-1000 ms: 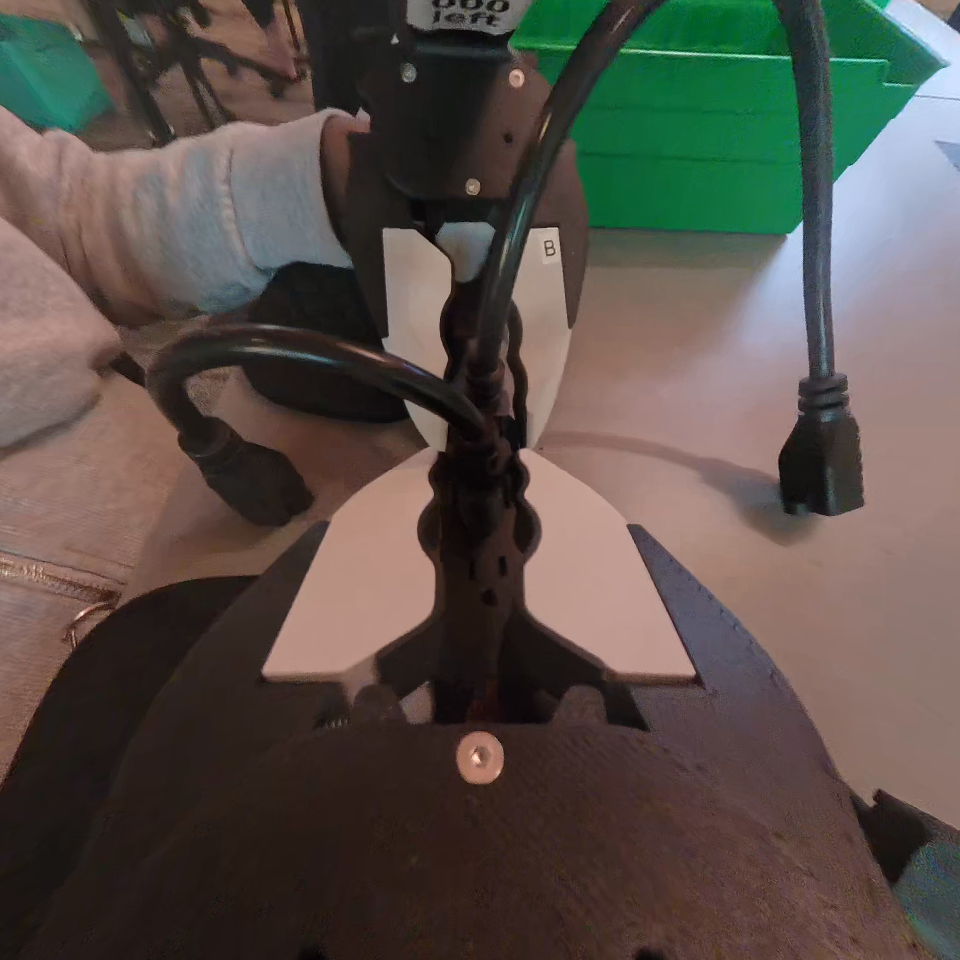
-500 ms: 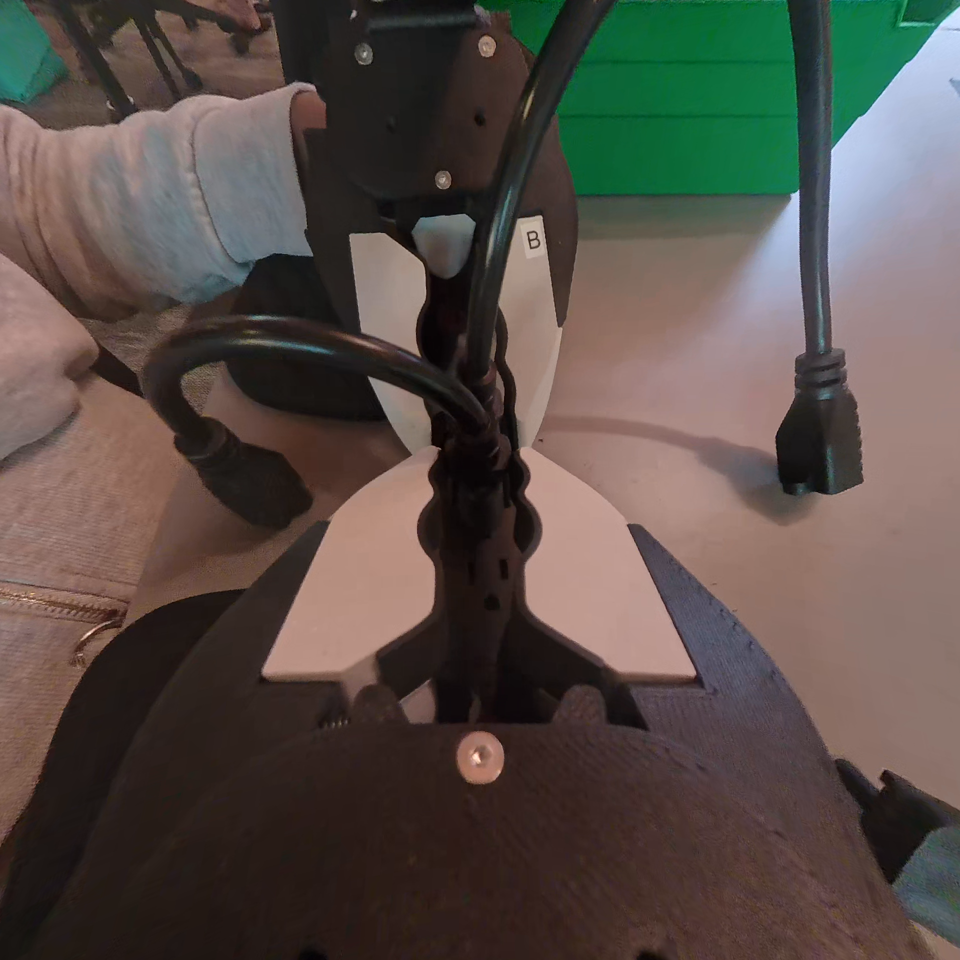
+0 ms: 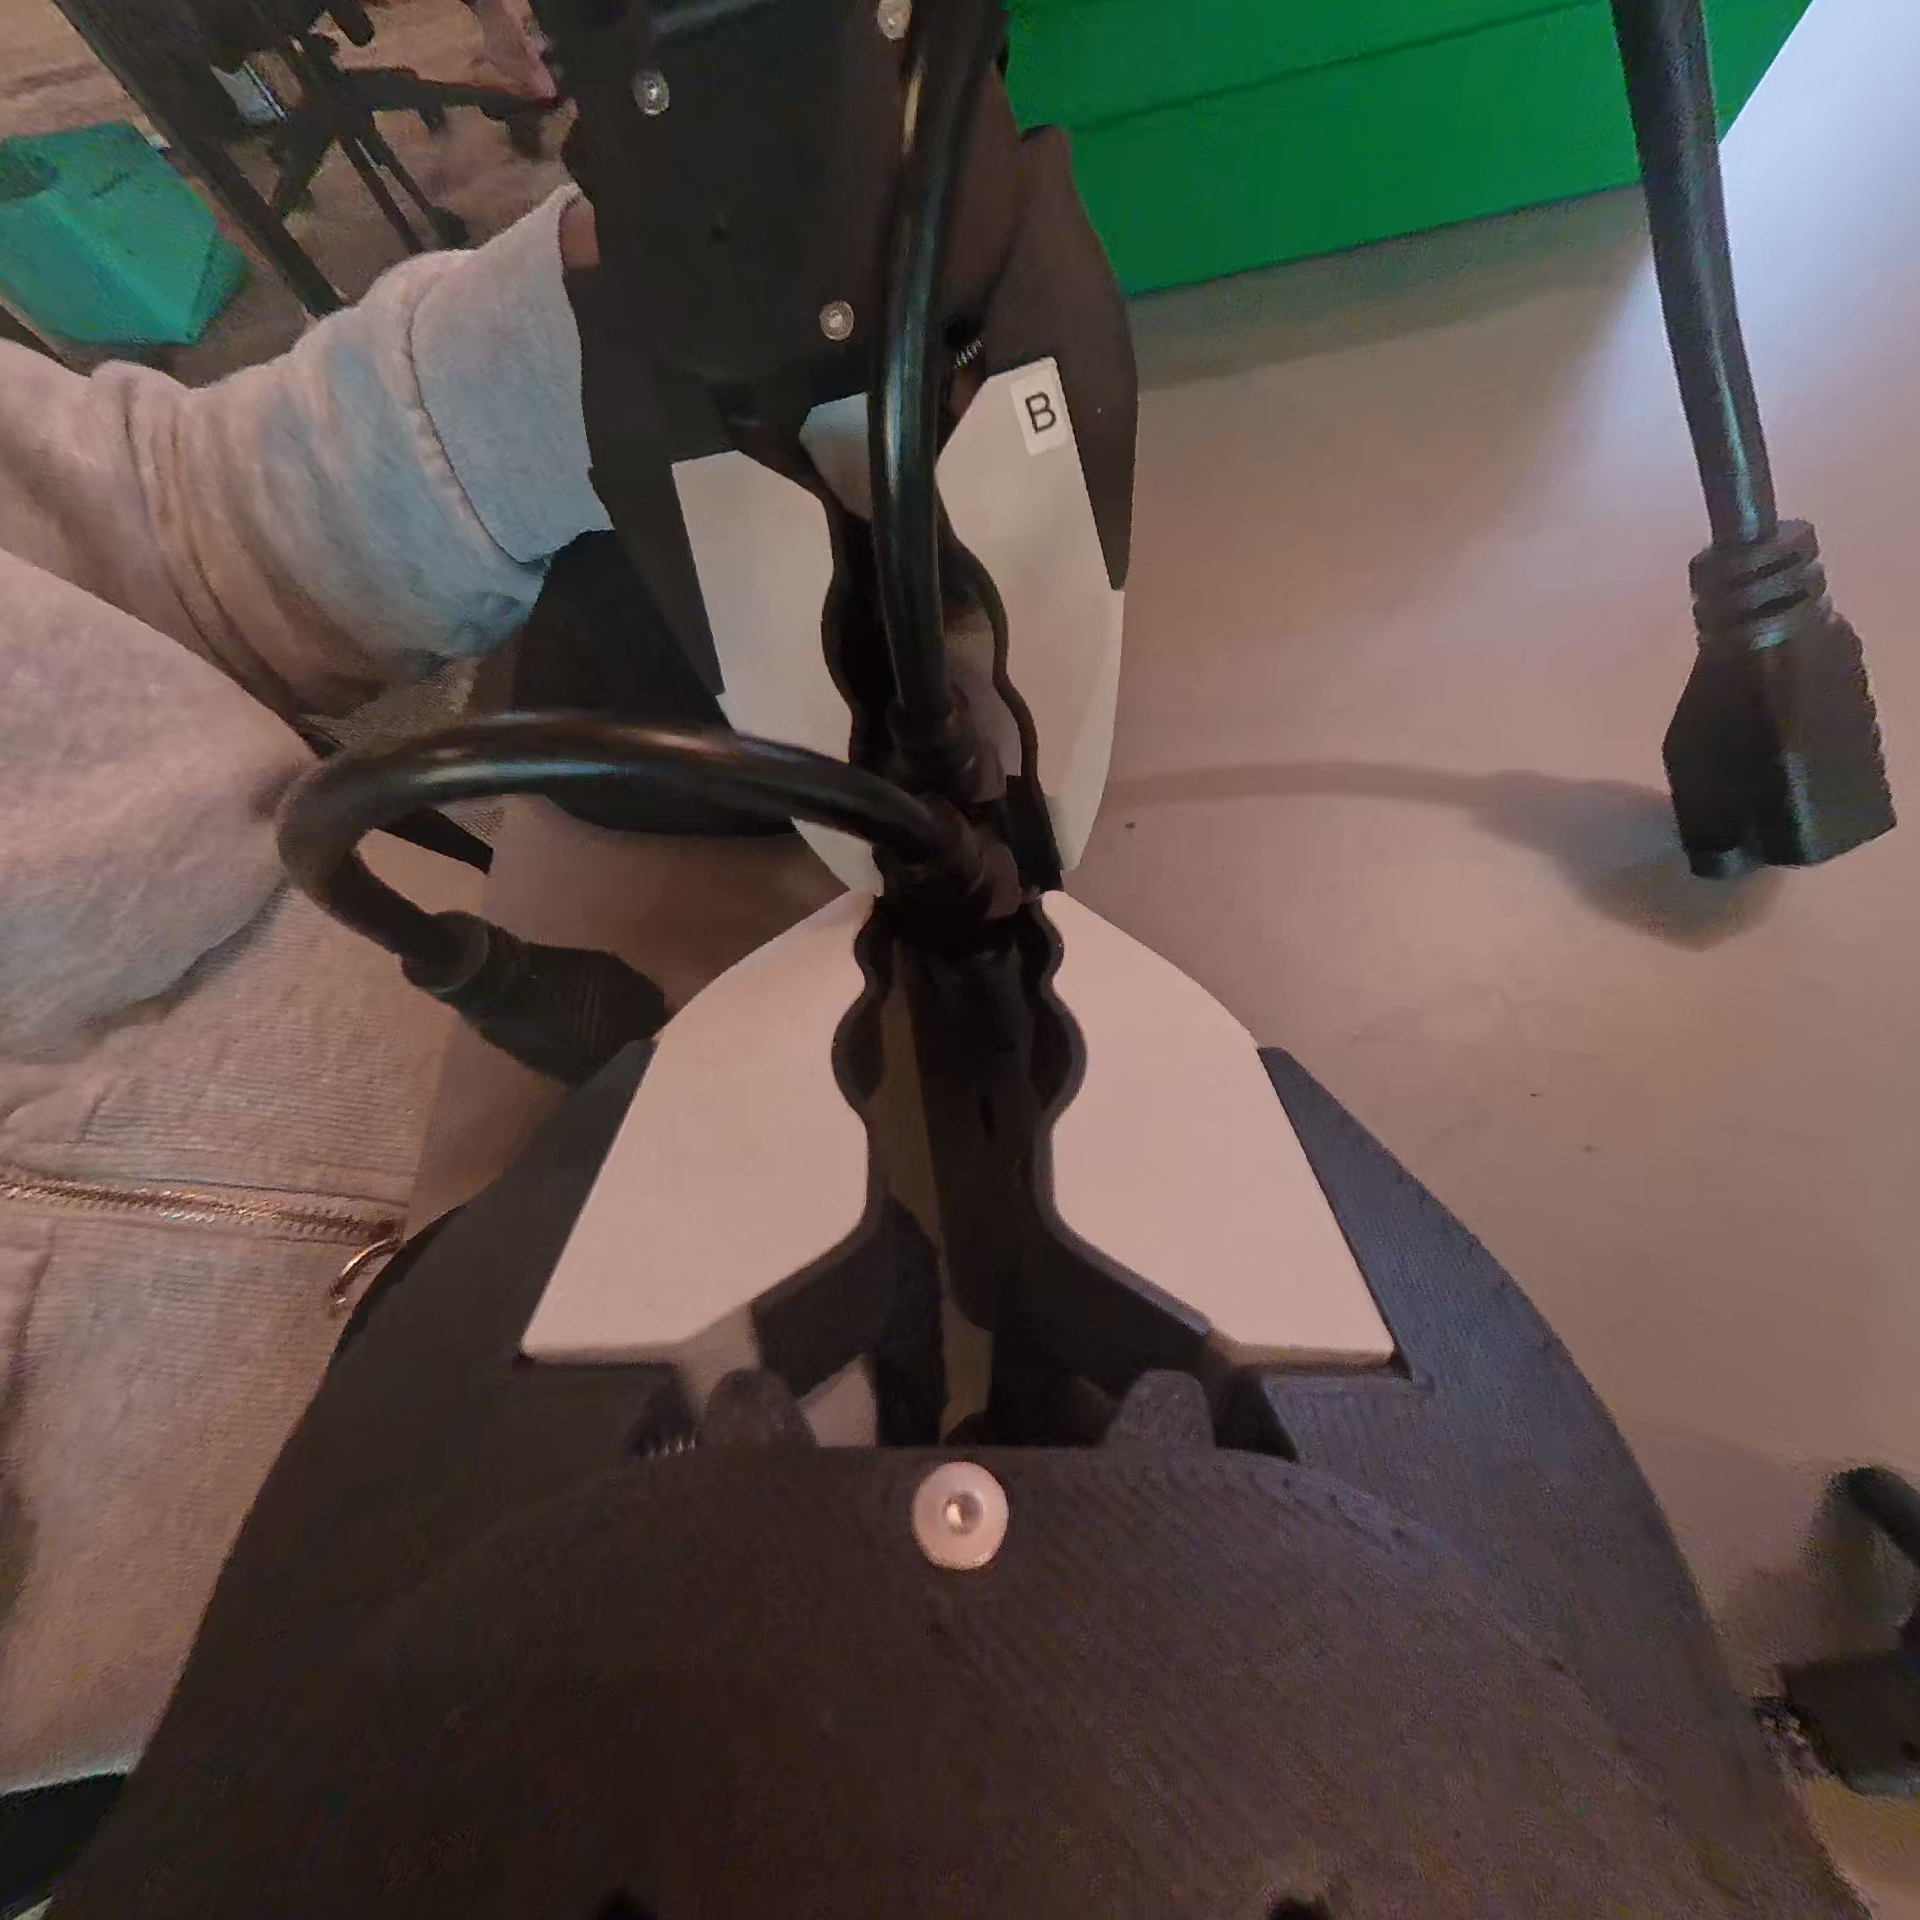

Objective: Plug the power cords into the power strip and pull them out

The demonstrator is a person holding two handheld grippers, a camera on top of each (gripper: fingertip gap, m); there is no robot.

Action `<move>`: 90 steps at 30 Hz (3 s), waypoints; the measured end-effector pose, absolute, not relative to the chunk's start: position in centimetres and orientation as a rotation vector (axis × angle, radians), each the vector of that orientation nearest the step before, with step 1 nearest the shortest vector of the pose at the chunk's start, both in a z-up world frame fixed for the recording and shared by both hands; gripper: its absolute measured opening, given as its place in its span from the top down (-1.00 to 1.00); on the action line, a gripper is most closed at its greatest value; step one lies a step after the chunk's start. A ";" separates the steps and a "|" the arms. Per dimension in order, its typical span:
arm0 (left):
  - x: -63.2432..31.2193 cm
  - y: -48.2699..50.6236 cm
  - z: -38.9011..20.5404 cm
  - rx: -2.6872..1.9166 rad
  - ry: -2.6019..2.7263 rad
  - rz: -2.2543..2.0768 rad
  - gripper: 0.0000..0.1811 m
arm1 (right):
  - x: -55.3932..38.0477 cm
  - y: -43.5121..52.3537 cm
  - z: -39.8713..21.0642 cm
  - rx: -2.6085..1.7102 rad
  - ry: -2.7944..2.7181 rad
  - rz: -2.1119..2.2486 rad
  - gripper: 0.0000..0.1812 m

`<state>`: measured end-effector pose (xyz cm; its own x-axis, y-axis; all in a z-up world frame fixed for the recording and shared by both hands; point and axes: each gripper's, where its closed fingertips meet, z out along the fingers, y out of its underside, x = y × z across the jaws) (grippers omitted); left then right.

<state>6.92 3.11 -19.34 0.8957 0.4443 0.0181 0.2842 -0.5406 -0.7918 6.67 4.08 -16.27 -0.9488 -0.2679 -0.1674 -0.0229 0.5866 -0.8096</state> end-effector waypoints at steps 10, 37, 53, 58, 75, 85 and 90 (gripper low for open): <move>7.3 3.4 -19.3 -2.182 -0.490 0.216 0.61 | 6.7 4.4 -16.3 -0.217 2.522 -1.260 0.72; 7.3 3.3 -19.2 -2.172 -0.501 0.189 0.65 | 7.0 4.3 -16.5 -0.176 2.507 -1.242 0.69; 7.4 3.4 -19.3 -2.169 -0.497 0.182 0.65 | 7.1 5.2 -16.6 -0.139 2.454 -1.192 0.69; 7.4 3.4 -19.2 -2.168 -0.502 0.173 0.65 | 7.3 4.6 -16.7 -0.165 2.498 -1.213 0.68; 7.4 3.6 -19.3 -2.177 -0.486 0.187 0.65 | 7.4 5.1 -16.6 -0.187 2.526 -1.184 0.69; 7.5 3.4 -19.2 -2.174 -0.486 0.188 0.65 | 6.4 5.7 -15.4 -0.378 2.574 -1.362 -0.13; 7.5 3.4 -19.2 -2.174 -0.486 0.191 0.65 | 3.6 7.2 -12.0 -0.325 2.718 -1.611 -0.60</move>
<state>7.48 3.44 -19.21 0.9119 0.4087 0.0366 0.2743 -0.5410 -0.7950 3.57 7.19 -12.02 -0.9784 -0.1574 0.1338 -0.1930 0.4648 -0.8641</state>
